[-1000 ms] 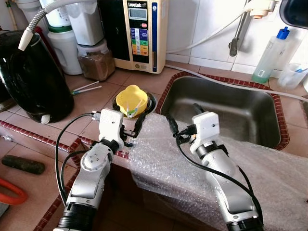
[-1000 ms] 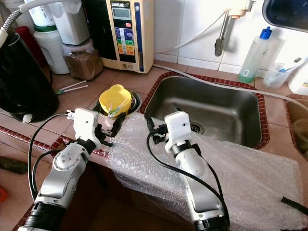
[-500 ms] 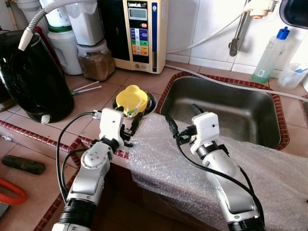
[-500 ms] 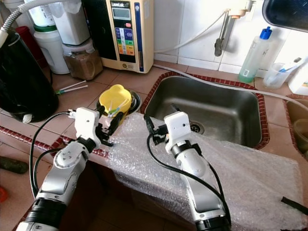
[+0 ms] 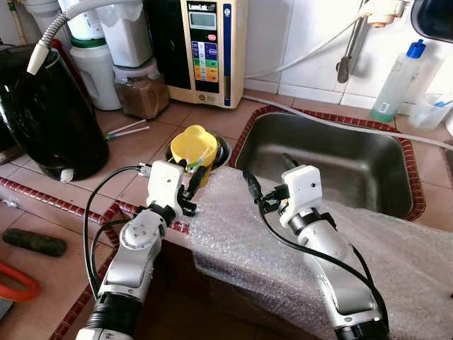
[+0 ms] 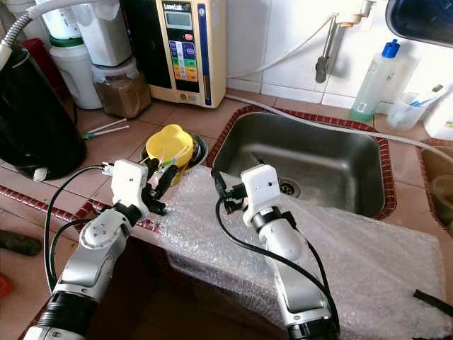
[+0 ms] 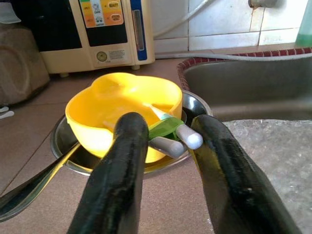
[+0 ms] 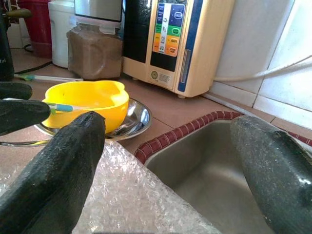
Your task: Kitchen organization
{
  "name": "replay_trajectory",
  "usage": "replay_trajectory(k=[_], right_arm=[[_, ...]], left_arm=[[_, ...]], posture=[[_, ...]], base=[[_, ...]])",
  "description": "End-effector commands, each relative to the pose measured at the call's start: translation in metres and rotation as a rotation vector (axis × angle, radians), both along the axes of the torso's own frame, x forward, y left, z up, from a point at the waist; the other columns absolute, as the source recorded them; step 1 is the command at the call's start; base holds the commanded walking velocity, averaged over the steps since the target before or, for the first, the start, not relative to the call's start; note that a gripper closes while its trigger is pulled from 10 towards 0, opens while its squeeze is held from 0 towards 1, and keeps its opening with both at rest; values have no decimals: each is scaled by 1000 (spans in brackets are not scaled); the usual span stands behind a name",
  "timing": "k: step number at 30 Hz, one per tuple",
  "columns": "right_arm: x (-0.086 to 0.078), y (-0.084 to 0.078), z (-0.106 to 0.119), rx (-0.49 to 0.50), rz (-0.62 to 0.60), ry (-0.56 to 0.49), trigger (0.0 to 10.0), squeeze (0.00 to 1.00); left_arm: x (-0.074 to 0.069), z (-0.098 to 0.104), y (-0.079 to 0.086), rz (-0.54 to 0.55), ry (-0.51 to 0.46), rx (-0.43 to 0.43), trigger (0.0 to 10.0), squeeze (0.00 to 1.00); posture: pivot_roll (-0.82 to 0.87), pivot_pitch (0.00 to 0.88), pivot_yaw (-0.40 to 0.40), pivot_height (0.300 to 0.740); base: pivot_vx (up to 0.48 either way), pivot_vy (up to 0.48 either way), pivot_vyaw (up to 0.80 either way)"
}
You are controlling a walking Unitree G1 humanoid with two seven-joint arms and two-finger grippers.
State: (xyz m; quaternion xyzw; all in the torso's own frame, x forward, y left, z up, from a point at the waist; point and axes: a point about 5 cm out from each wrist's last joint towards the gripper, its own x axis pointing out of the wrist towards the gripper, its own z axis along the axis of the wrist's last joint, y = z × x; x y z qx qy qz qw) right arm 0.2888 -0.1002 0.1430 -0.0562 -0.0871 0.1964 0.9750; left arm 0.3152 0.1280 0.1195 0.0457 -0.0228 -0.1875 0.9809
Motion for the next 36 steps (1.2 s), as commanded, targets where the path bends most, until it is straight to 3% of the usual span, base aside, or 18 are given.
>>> replay_trajectory(k=[1,21,24,31,36], right_arm=[[0,3,1,3,9,-1,10000,0],[4,3,1,-8,-3,-6,10000,0],[5,3,1,-6,-4,-6,10000,0],[5,4,1,-1,-7,-8,10000,0],[9,1,4,31,-29,-3,10000,0]], left_arm=[[1,-1,4,20,1,23,0,0],[4,4,13,99,-47,49,0,0],[5,15,10,87,-107,108,0,0],[3,31,9,111,-202,112,0,0],[-3,52,1,67,-368,128,0,0]], posture=[[29,0,50,740],[39,0,50,740],[40,0,49,740],[42,0,49,740],[45,0,47,740]], base=[[0,0,0],[0,0,0],[0,0,0],[0,0,0],[0,0,0]])
